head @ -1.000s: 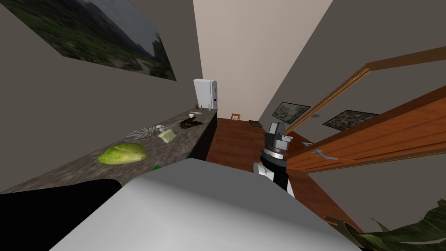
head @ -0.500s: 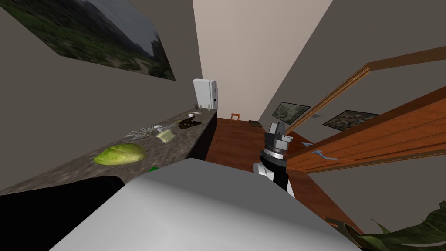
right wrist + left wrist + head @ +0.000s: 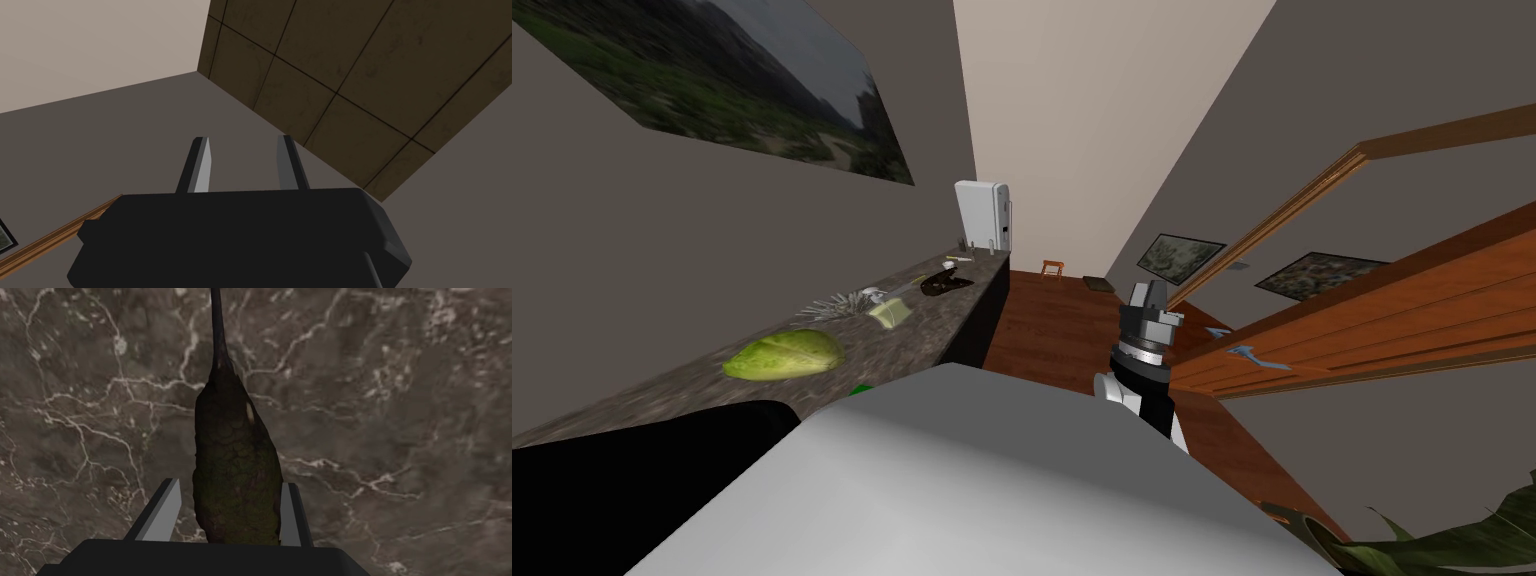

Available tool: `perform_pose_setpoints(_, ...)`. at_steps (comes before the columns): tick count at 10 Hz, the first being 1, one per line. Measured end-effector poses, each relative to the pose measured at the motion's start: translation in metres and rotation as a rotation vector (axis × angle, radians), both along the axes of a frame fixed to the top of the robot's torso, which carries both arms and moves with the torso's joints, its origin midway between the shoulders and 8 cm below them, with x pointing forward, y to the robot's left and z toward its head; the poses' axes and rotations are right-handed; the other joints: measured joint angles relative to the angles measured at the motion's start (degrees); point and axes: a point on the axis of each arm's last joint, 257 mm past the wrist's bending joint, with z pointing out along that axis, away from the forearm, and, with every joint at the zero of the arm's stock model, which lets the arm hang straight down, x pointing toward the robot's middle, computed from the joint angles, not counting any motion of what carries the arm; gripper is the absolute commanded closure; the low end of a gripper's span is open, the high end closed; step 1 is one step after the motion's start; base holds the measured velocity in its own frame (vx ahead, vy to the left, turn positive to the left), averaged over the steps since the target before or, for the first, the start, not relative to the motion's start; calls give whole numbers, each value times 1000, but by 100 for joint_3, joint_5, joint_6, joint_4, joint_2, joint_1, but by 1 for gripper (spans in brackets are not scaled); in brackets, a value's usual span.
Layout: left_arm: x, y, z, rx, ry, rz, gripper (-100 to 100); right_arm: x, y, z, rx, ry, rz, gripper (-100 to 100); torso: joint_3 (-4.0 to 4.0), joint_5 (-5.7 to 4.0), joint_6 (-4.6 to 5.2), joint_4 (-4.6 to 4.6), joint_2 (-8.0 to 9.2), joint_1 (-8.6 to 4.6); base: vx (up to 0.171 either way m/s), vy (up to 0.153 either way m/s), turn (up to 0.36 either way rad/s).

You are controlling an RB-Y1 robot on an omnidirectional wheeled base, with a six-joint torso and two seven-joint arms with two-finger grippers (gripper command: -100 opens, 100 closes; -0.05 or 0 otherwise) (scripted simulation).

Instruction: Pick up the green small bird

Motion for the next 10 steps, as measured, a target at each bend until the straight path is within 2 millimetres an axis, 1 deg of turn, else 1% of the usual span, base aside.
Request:
perform_pose_setpoints(3,1,0,0,0,-1,0,100,0,0,0,0,0,0,0,1,0,-3,-1,3,2,0,0,0)
perform_pose_setpoints(4,1,0,0,0,-1,0,0,0,0,0,0,0,0,0,1,0,-3,-1,2,1,0,0,0)
perform_pose_setpoints(5,1,0,0,0,-2,0,100,0,0,0,0,0,0,0,1,-1,-3,-1,2,1,-12,17,-1)
perform_pose_setpoints(8,3,-1,8,13,-2,-8,100,0,0,0,0,0,0,0,3,-2,1,-2,10,16,-23,43,-4)
perform_pose_setpoints(10,7,-5,10,12,-7,-16,100,0,0,0,0,0,0,0,4,-2,1,1,8,9,-20,30,-4)
